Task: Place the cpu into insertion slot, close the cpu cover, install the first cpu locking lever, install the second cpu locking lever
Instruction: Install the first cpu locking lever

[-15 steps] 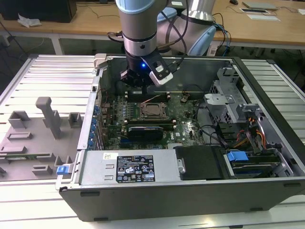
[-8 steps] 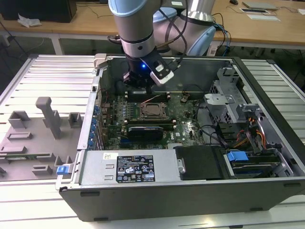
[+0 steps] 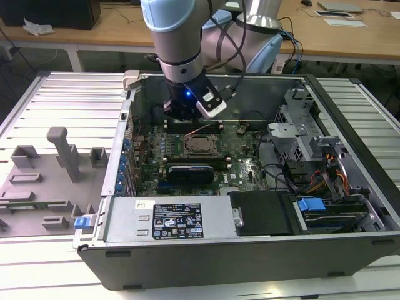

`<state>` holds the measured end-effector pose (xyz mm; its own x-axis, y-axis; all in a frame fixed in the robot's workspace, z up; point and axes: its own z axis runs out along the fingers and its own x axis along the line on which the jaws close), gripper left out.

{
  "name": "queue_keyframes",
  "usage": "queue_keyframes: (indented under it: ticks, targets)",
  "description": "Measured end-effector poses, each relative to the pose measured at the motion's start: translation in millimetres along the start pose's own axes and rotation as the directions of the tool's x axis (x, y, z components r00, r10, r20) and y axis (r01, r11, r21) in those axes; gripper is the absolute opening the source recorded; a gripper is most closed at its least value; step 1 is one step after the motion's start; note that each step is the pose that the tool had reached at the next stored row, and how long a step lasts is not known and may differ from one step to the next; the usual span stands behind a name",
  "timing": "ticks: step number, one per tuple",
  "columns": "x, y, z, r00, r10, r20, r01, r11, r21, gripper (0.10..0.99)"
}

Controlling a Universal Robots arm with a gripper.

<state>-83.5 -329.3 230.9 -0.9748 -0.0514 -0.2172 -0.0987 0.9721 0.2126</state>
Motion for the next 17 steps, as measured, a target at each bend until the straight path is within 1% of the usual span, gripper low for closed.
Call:
queue_keyframes:
  ticks: [4,9,17]
  targets:
    - [-5.8,-1.6,5.3,0.9998,0.021,0.0048,-0.021,0.9998,0.005,0.106]
    - [-8.1,-1.0,7.9,0.9995,0.030,0.0068,-0.030,0.9995,0.007,0.106]
    - [-10.0,7.7,11.6,0.9995,0.032,0.0072,-0.032,0.9995,0.007,0.106]
